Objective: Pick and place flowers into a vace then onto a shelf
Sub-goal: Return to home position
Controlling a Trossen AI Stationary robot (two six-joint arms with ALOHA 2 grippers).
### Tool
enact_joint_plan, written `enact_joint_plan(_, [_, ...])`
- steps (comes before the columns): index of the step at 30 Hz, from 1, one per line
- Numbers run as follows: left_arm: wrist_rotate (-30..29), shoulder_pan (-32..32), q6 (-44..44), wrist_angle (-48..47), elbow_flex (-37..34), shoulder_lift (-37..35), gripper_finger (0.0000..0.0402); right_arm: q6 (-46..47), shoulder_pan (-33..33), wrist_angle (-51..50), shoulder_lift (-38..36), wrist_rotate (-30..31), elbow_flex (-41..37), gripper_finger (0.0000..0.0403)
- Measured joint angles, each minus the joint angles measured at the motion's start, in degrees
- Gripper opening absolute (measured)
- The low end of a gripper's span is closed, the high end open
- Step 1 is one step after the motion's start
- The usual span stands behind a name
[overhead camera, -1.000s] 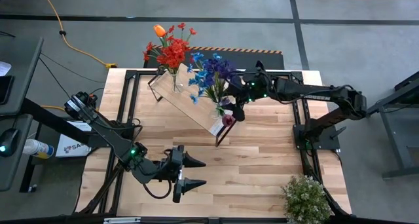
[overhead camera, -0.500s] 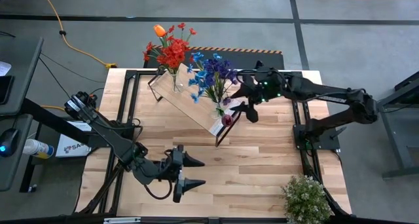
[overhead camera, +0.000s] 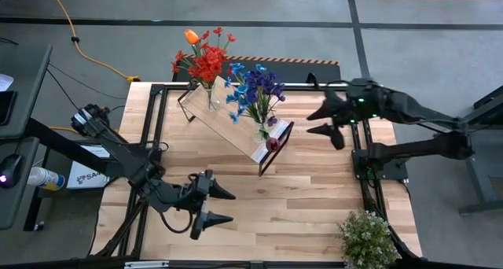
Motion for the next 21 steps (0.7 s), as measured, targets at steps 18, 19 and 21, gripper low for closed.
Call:
enact_joint_plan(18, [9.19, -0.04, -0.03, -14.27, 0.01, -11.94, 0.0337, 0.17, 0.0, -10.68, -20.74, 9.77, 0.0, 0.0008])
enact_joint_plan(19, [10.08, -0.04, -0.03, -15.83, 0.03, -12.48, 0.0337, 0.75, 0.0, -11.21, -21.65, 10.56, 0.0, 0.0014])
enact_joint_plan(21, [12.73, -0.04, -0.32, -19.08, 0.01, -13.2, 0.0337, 1.36, 0.0, -11.97, -23.65, 12.12, 0.02, 0.0026])
